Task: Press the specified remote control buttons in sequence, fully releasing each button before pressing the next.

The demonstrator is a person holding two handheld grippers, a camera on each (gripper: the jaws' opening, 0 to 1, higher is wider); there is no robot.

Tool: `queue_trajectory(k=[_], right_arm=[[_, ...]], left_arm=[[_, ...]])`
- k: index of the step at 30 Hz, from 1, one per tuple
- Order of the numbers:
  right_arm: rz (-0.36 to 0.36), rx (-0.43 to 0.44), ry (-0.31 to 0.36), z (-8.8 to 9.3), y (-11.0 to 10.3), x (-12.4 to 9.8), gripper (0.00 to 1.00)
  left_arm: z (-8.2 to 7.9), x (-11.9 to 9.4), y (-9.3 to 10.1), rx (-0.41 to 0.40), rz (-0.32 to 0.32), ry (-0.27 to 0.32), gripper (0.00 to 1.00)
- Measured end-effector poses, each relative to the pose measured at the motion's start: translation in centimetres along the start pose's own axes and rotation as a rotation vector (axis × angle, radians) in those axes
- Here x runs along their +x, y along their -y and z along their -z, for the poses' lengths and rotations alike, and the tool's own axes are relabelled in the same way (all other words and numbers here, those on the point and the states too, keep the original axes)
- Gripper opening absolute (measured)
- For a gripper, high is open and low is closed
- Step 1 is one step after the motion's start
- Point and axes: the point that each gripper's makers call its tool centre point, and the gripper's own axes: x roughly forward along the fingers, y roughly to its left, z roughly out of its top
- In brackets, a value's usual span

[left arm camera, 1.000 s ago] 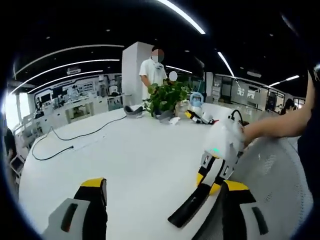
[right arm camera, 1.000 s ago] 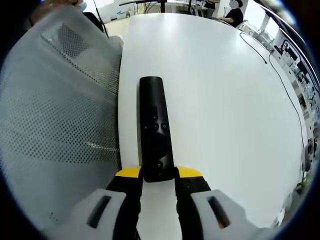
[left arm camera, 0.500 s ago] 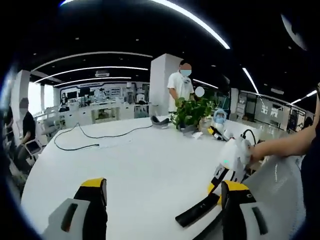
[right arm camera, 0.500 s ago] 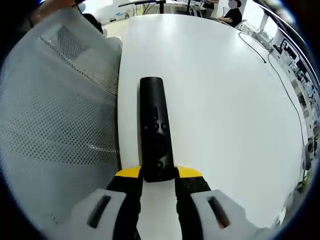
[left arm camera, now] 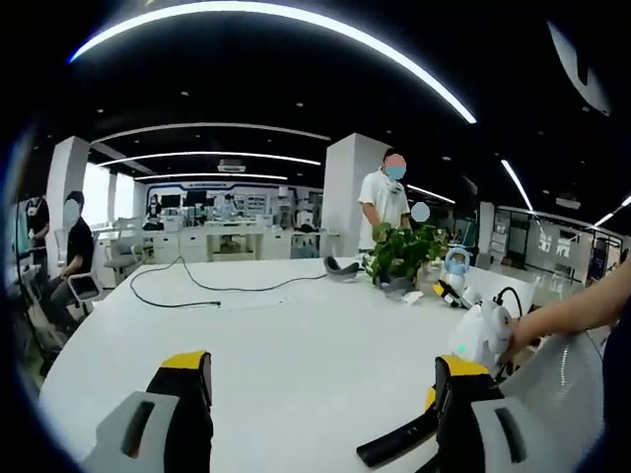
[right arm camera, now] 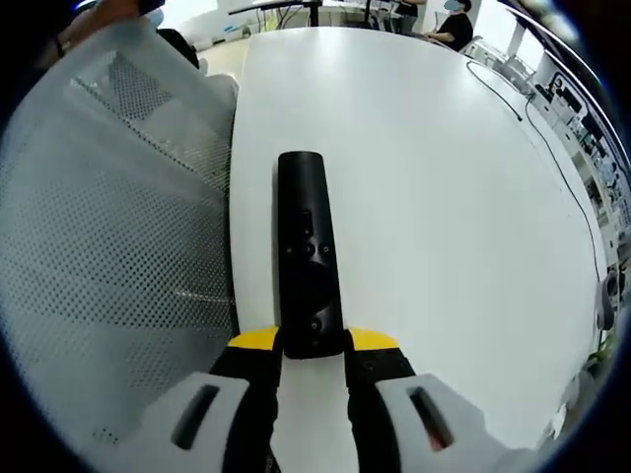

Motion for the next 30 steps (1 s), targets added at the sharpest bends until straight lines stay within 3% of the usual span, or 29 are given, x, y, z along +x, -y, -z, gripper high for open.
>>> queue_trajectory(k=[10, 14, 23, 30], right_arm=[[0.01, 0.001, 0.03, 0.0, 0.0, 0.0, 0.24], [0.005, -0.004, 0.082, 0.1, 0.0, -0.1, 0.24], [0.001, -0.021, 0.157, 0.0, 0.0, -0.2, 0.24], [-0.007, -0.043, 0.153, -0.2, 0.2, -0.2, 0.24]], left_arm=[[-0.1, -0.3, -0.7, 0.021, -0.035, 0.013, 0.94], [-0.3, -0.4, -1.0, 0.009, -0.045, 0.029, 0.94], [0.3, -0.3, -1.0, 0.031, -0.046, -0.001, 0.94], [0.6, -0.1, -0.8, 0.051, -0.04, -0.017, 0.94]])
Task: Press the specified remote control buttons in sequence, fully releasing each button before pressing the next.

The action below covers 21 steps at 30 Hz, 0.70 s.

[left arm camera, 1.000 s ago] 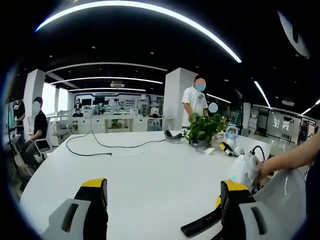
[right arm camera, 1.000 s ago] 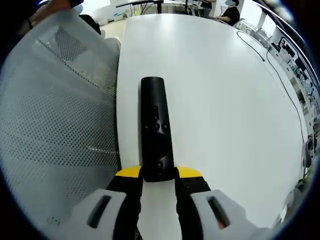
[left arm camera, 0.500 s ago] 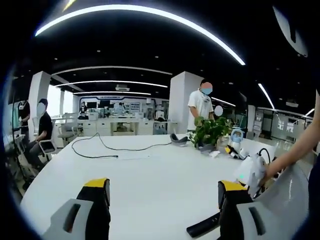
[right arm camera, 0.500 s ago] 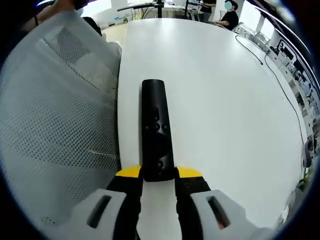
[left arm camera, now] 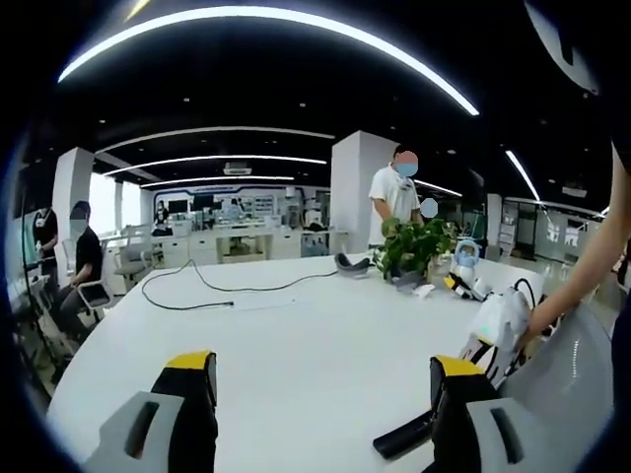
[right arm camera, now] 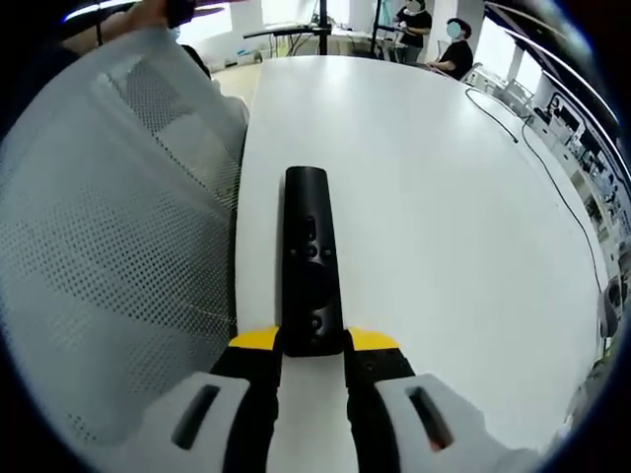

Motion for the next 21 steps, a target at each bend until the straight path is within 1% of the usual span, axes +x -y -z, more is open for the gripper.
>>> queue_trajectory(k=[10, 14, 21], right_arm=[[0.01, 0.015, 0.005, -0.4, 2.8, 0.2, 0.24], [0.007, 0.023, 0.009, -0.6, 3.9, 0.3, 0.24], [0.008, 0.029, 0.012, -0.8, 5.5, 0.4, 0.24]], left_arm=[[0.1, 0.0, -0.2, 0.007, -0.012, -0.004, 0.94], [0.3, 0.0, -0.2, -0.003, -0.008, -0.014, 0.93], [0.3, 0.1, 0.1, 0.012, -0.003, -0.022, 0.93]])
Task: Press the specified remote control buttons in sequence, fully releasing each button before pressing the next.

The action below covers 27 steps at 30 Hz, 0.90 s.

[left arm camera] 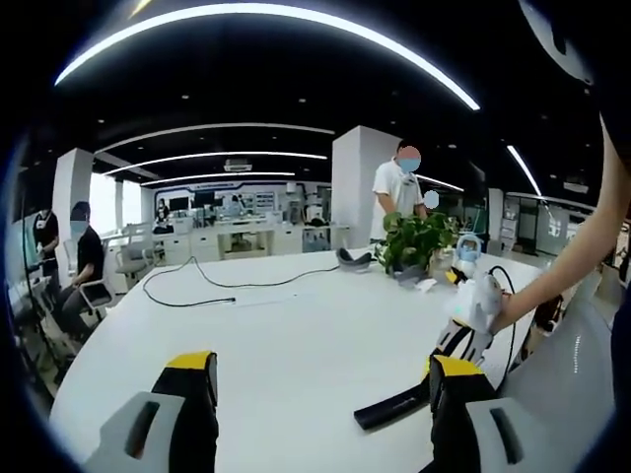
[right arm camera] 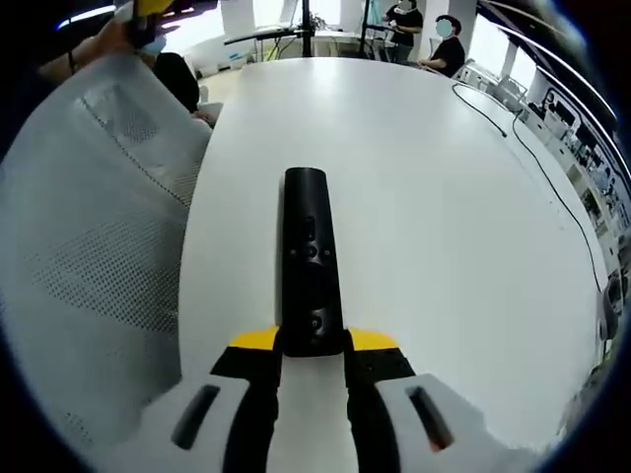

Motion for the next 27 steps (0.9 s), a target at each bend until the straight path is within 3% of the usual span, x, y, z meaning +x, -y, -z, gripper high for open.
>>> queue_trajectory(k=[11, 27], right_arm=[[0.0, 0.015, 0.003, -0.4, 2.0, 0.1, 0.24], [0.025, 0.043, 0.017, -0.9, 5.9, 0.4, 0.24]], left_arm=[[0.1, 0.0, -0.1, -0.03, 0.008, -0.001, 0.91], [0.2, 0.0, 0.2, 0.046, 0.001, -0.018, 0.91]])
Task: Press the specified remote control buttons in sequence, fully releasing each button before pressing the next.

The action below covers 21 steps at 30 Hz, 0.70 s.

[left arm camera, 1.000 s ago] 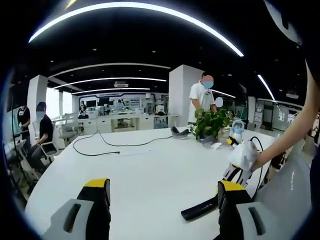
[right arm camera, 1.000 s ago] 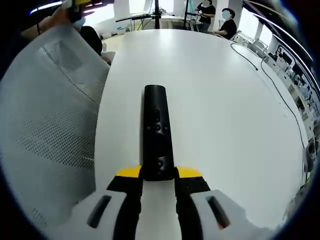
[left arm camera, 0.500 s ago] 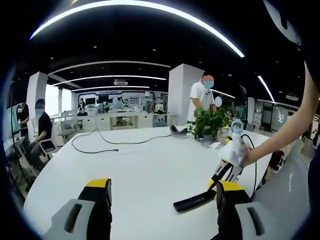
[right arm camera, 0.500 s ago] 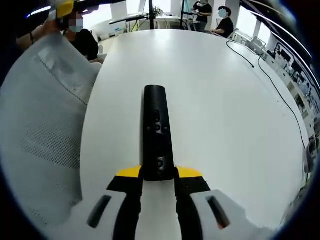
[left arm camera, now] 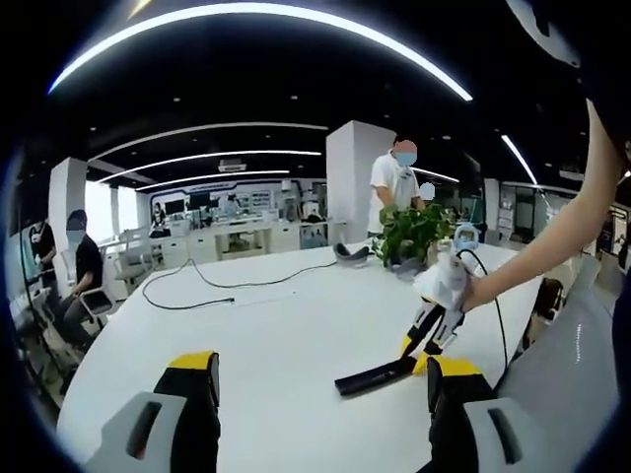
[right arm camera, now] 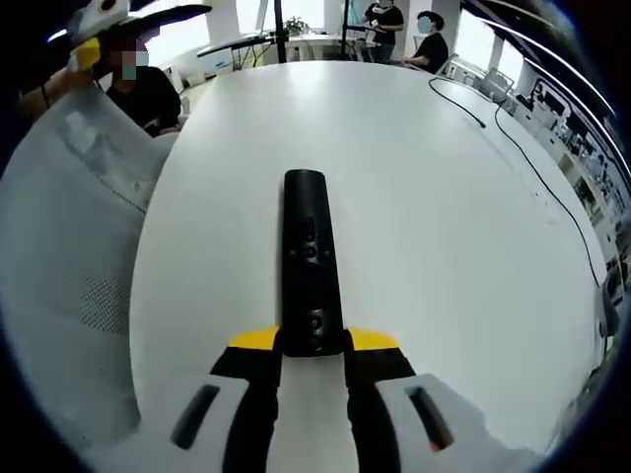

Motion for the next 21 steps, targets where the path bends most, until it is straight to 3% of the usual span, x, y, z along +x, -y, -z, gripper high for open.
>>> queue_trajectory(k=[7, 21], right_arm=[[0.01, 0.009, 0.002, -0.3, 1.6, 0.1, 0.24], [0.013, 0.008, -0.013, -0.9, 3.9, 0.4, 0.24]], left_arm=[[-0.2, -0.2, -0.7, -0.044, -0.019, 0.019, 0.91], [0.1, -0.1, -0.5, -0.031, -0.014, 0.0, 0.91]])
